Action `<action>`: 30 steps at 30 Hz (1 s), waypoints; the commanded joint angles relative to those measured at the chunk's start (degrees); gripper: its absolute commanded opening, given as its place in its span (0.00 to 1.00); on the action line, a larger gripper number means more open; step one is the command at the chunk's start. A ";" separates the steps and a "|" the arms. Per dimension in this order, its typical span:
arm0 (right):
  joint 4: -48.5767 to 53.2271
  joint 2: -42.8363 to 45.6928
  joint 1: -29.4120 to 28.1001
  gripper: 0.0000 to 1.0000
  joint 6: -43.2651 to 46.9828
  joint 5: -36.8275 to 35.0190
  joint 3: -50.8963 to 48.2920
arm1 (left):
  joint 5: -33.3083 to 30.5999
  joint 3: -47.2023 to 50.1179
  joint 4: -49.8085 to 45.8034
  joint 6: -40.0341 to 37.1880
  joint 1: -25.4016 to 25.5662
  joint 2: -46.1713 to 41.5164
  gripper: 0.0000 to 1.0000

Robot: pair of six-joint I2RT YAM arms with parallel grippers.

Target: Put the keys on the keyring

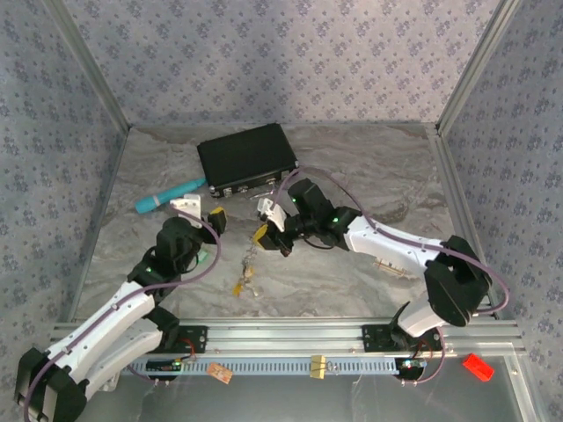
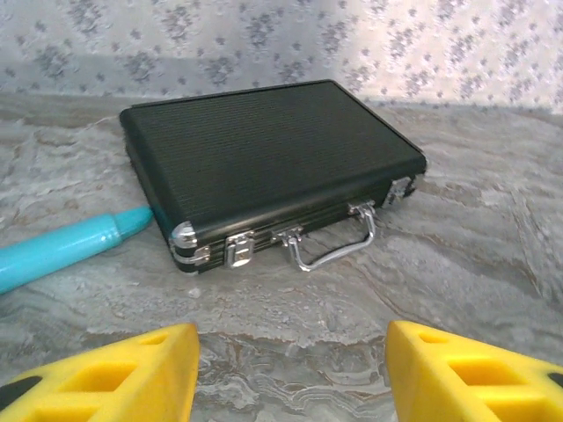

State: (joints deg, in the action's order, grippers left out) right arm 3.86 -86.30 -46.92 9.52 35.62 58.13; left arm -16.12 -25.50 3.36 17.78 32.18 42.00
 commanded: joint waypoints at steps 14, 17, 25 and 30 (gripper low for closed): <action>31.48 1.66 -0.17 0.01 17.49 -22.51 -2.68 | 0.40 -1.70 4.61 5.96 -1.40 6.31 0.69; 33.32 0.23 -0.94 0.03 20.11 -24.97 -3.41 | 0.42 -2.80 4.82 5.88 -1.92 7.33 0.69; 33.40 -2.86 -2.25 0.24 21.95 -26.21 -3.85 | 1.07 -5.25 5.17 4.55 -4.07 9.32 0.72; 33.03 0.86 0.27 0.35 19.94 -20.25 -2.94 | 2.58 -7.47 2.97 4.72 -5.86 10.95 0.78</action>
State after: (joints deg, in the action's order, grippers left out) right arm 35.59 -88.33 -48.18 30.04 11.94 54.63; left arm -15.31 -30.30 6.20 22.59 27.22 52.23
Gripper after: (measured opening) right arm 0.343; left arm 0.775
